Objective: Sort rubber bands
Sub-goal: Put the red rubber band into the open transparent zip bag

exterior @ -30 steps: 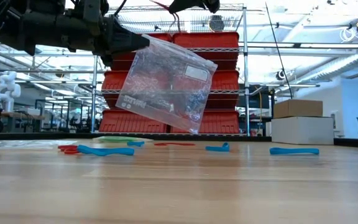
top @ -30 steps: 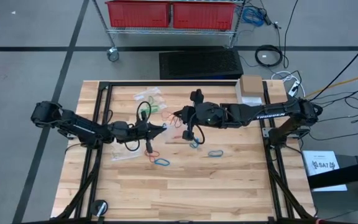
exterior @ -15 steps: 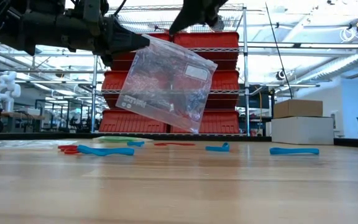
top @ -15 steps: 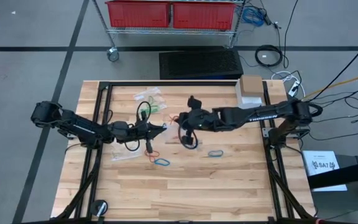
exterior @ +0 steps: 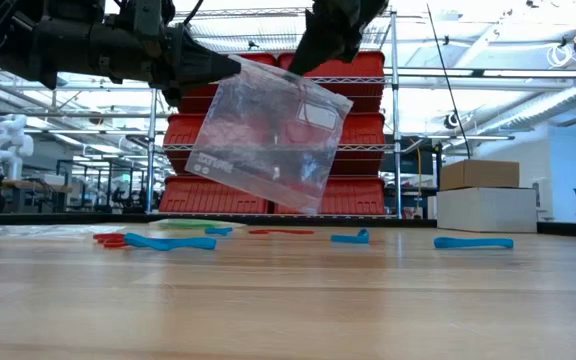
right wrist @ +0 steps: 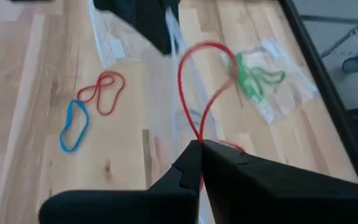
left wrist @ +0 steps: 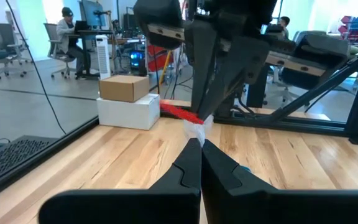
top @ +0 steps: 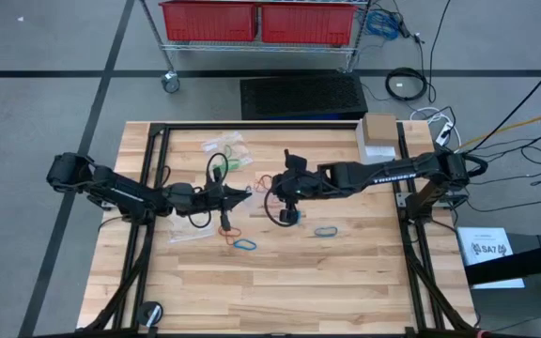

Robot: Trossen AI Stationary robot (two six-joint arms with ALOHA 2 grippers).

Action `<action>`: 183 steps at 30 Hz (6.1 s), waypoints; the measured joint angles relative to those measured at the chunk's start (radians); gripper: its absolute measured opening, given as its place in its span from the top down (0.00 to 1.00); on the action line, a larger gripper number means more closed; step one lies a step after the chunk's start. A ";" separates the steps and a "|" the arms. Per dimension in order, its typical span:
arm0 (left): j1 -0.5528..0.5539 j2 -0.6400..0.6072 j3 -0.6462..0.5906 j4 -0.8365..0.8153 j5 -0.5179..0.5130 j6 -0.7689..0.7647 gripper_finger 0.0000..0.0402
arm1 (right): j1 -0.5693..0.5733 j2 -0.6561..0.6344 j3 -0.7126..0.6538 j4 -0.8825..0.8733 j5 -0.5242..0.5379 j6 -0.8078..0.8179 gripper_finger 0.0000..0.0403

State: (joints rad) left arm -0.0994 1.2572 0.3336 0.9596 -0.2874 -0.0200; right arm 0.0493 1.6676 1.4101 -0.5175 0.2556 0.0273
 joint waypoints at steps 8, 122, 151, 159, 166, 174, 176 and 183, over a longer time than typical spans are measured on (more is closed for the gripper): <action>0.000 0.000 0.000 0.000 0.000 0.000 1.00 | -0.004 0.000 0.000 -0.043 -0.001 0.009 0.97; 0.021 -0.603 0.000 -0.643 -0.083 0.214 1.00 | 0.064 0.292 0.613 -0.091 0.203 -0.245 1.00; 0.021 -0.603 0.000 -0.653 -0.093 0.218 1.00 | 0.050 0.269 0.612 -0.200 0.302 -0.181 1.00; 0.021 -0.603 0.000 -0.655 -0.119 0.219 1.00 | 0.058 0.269 0.612 -0.204 0.358 -0.114 1.00; 0.022 -0.603 0.000 -0.659 -0.142 0.220 1.00 | 0.063 0.269 0.612 -0.213 0.376 -0.084 1.00; 0.022 -0.603 0.000 -0.670 -0.192 0.220 1.00 | 0.085 0.270 0.612 -0.214 0.402 -0.054 1.00; 0.022 -0.603 0.000 -0.670 -0.192 0.220 1.00 | 0.084 0.270 0.612 -0.213 0.403 -0.046 1.00; 0.022 -0.603 0.000 -0.670 -0.193 0.220 1.00 | 0.083 0.270 0.612 -0.218 0.407 -0.031 1.00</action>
State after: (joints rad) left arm -0.0776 0.6540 0.3332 0.2897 -0.4801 0.2001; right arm 0.1326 1.9373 2.0220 -0.7353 0.6629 -0.0038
